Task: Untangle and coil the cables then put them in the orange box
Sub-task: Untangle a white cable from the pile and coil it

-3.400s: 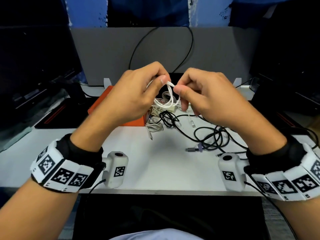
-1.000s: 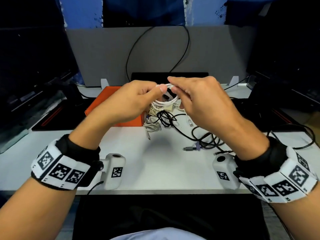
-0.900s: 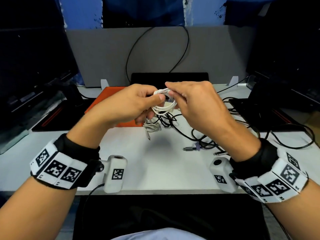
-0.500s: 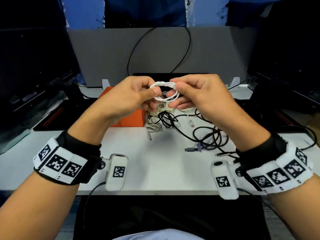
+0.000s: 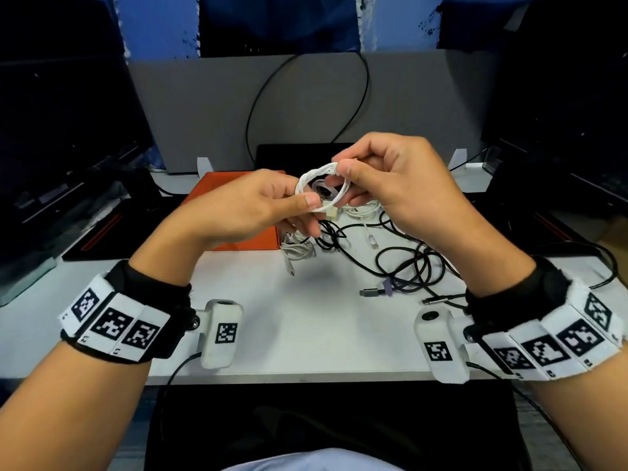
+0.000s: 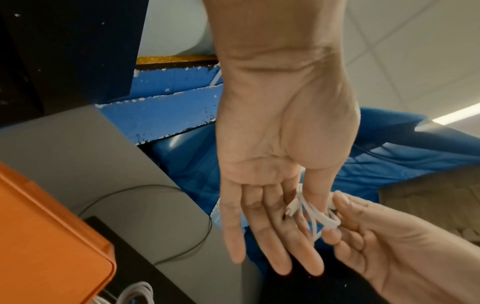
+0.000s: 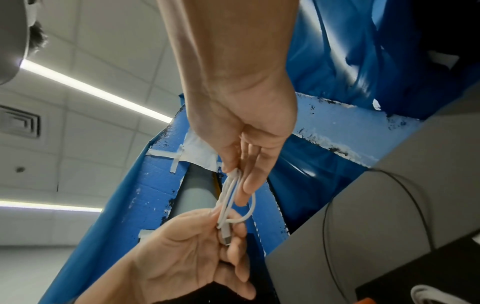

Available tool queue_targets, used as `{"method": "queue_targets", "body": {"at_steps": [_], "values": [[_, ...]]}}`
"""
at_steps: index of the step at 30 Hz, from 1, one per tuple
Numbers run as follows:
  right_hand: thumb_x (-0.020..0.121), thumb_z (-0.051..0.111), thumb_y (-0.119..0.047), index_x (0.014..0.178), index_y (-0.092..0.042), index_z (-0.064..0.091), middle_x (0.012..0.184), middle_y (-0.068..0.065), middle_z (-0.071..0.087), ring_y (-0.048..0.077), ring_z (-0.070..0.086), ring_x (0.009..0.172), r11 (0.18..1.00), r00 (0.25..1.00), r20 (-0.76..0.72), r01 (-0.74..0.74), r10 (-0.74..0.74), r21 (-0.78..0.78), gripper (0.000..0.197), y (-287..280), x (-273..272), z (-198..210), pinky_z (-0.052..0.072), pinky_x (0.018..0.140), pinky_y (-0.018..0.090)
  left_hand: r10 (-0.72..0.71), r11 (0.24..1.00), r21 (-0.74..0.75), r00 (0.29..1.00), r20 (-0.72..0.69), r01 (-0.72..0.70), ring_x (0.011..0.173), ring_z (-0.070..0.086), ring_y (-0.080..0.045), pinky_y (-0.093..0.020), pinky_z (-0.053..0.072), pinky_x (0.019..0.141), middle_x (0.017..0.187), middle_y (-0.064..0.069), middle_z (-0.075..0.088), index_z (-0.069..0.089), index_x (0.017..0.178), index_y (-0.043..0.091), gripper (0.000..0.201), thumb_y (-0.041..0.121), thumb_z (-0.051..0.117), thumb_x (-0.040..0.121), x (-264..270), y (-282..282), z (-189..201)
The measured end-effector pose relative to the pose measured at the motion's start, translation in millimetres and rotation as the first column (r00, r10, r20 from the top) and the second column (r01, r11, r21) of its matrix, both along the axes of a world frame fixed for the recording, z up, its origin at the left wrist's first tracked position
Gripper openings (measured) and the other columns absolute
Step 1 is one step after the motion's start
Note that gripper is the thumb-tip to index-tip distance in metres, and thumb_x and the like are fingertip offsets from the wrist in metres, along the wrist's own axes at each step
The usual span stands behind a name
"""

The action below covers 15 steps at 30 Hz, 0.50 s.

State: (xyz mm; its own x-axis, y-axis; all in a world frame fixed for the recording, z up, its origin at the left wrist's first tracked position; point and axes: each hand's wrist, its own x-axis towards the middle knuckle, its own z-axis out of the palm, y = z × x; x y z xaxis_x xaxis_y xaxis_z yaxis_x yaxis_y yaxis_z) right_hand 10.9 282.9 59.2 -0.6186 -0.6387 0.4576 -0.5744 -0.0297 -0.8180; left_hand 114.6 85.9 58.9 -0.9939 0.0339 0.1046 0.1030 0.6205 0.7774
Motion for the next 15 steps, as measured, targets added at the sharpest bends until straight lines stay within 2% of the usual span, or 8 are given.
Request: {"method": "queue_targets", "body": {"at_steps": [4, 7, 9, 11, 13, 15], "values": [[0.099, 0.067, -0.015, 0.099, -0.012, 0.073, 0.088, 0.009, 0.078, 0.021, 0.077, 0.076, 0.998, 0.998, -0.009, 0.056, -0.056, 0.026, 0.007, 0, -7, -2, 0.064, 0.076, 0.04, 0.002, 0.997, 0.081, 0.997, -0.078, 0.004, 0.084, 0.067, -0.015, -0.033, 0.057, 0.086, 0.085, -0.005, 0.069, 0.068, 0.105, -0.002, 0.027, 0.022, 0.056, 0.102, -3, -6, -1], [0.1, 0.067, -0.017, 0.094, -0.013, 0.07, 0.082, 0.009, 0.077, 0.021, 0.078, 0.074, 0.994, 0.993, 0.057, 0.102, -0.104, 0.05, 0.008, -5, -8, -8, 0.064, 0.074, 0.039, 0.026, 0.997, 0.071, 0.991, -0.131, -0.017, 0.083, 0.065, -0.014, -0.036, 0.054, 0.088, 0.084, -0.007, 0.067, 0.067, 0.109, -0.003, 0.025, 0.02, 0.057, 0.103, -7, -7, -7], [0.101, 0.064, -0.014, 0.093, -0.01, 0.068, 0.08, 0.01, 0.077, 0.022, 0.078, 0.074, 0.998, 0.986, 0.155, 0.057, -0.059, 0.018, 0.01, -6, -10, -8, 0.063, 0.07, 0.033, 0.02, 0.999, 0.04, 0.988, -0.153, -0.014, 0.084, 0.063, -0.015, -0.037, 0.052, 0.089, 0.083, -0.005, 0.066, 0.066, 0.109, -0.003, 0.028, 0.022, 0.057, 0.104, -9, -9, -7], [0.101, 0.063, -0.011, 0.093, -0.006, 0.066, 0.077, 0.01, 0.075, 0.022, 0.077, 0.072, 0.999, 0.958, 0.284, -0.021, 0.032, -0.04, 0.011, -3, -12, -6, 0.061, 0.067, 0.027, 0.01, 1.0, 0.004, 0.985, -0.175, -0.01, 0.084, 0.06, -0.015, -0.032, 0.048, 0.087, 0.081, -0.003, 0.064, 0.065, 0.102, -0.001, 0.029, 0.027, 0.056, 0.103, -9, -13, -6], [0.101, 0.062, -0.01, 0.09, -0.006, 0.066, 0.075, 0.008, 0.074, 0.021, 0.077, 0.072, 0.995, 0.924, 0.371, -0.076, 0.094, -0.064, 0.012, -1, -15, -5, 0.06, 0.065, 0.023, -0.015, 1.0, -0.009, 0.986, -0.164, 0.013, 0.084, 0.06, -0.018, -0.028, 0.048, 0.085, 0.081, -0.007, 0.064, 0.065, 0.092, 0.004, 0.026, 0.026, 0.056, 0.103, -7, -17, -4], [0.1, 0.063, -0.011, 0.09, -0.007, 0.066, 0.077, 0.009, 0.075, 0.02, 0.077, 0.072, 0.994, 0.912, 0.398, -0.104, 0.102, -0.016, 0.011, -2, -17, -9, 0.06, 0.064, 0.022, -0.041, 0.999, 0.009, 0.994, -0.097, 0.042, 0.087, 0.065, -0.024, -0.03, 0.052, 0.088, 0.085, -0.013, 0.069, 0.067, 0.092, 0.004, 0.024, 0.024, 0.057, 0.102, -7, -20, -5]]}}
